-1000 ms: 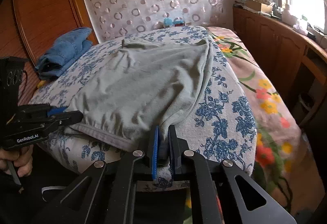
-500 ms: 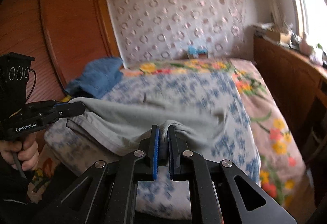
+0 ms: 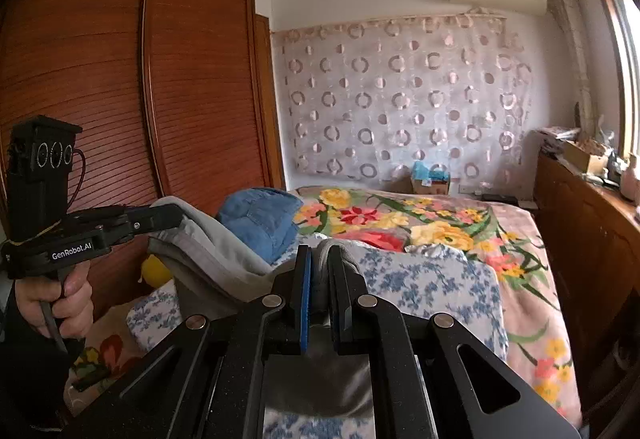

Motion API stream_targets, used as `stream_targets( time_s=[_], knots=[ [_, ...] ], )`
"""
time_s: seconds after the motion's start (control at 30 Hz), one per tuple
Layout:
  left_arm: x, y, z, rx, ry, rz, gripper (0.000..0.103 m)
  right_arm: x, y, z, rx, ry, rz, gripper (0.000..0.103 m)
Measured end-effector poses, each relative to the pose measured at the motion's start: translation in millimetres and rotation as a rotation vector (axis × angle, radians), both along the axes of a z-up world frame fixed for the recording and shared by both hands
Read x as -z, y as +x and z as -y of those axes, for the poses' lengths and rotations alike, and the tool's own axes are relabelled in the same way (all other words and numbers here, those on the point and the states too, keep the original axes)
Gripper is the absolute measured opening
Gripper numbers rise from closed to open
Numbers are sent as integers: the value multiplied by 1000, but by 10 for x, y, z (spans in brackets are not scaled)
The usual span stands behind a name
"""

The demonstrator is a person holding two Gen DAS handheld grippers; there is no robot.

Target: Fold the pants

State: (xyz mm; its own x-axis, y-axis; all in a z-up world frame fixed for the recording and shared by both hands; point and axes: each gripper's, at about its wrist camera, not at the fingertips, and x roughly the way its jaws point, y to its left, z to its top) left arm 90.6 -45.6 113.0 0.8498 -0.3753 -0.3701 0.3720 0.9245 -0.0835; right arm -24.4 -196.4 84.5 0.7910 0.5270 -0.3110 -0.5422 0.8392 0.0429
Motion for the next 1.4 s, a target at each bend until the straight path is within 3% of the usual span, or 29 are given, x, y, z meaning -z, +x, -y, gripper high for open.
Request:
stream_targets(
  time_s=[0.2, 0.27, 0.43, 0.6, 0.77, 0.87, 1.17, 1.4],
  knots=[
    [168, 526, -86, -55, 39, -38, 6, -27, 547, -194, 12, -86, -16, 7],
    [162, 712, -77, -91, 92, -21, 6, -108, 768, -321, 34, -108, -14, 7],
    [0, 985, -112, -96, 88, 1, 6, -365, 1082, -481, 46, -93, -5, 7],
    [-68, 1188, -108, -109, 116, 16, 6, -430, 1276, -558, 60, -63, 22, 7],
    [259, 1161, -107, -86, 126, -53, 6, -3, 1254, -655, 61, -133, -44, 7],
    [390, 1103, -106, -75, 126, -83, 6, 96, 1267, -705, 62, -152, -85, 7],
    [427, 815, -70, -61, 120, -110, 6, -43, 1103, -770, 50, -169, -115, 7],
    [542, 485, -37, -41, 107, -131, 6, 65, 826, -641, 46, -183, -132, 7]
  ],
)
